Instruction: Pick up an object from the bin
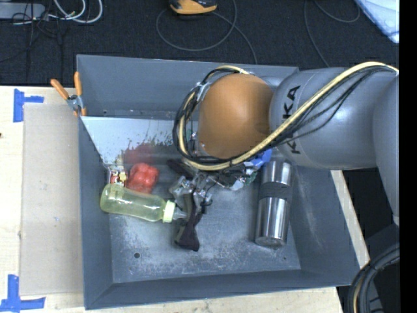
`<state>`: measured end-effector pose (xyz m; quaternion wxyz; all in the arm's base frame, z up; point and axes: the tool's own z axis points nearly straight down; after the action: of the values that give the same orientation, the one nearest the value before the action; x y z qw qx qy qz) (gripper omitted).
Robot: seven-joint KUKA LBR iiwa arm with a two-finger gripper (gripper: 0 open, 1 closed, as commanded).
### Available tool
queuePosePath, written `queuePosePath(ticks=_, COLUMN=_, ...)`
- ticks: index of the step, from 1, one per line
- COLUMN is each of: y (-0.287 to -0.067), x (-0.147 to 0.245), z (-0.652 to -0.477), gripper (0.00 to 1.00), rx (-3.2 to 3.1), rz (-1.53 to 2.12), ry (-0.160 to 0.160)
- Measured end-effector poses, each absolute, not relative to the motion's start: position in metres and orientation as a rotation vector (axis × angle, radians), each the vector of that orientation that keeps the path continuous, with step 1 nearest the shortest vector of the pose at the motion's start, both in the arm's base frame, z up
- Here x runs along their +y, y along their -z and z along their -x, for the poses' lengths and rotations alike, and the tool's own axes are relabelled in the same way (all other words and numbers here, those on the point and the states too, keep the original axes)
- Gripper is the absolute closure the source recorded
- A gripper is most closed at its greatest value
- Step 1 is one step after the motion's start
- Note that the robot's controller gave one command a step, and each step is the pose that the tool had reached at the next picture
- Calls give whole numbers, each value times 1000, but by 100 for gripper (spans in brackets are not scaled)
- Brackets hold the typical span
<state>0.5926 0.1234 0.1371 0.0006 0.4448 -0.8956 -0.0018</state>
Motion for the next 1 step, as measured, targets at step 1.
queuePosePath(ticks=1, y=-137, x=123, z=-593, gripper=100, rx=-2814, rz=-1395, ry=6)
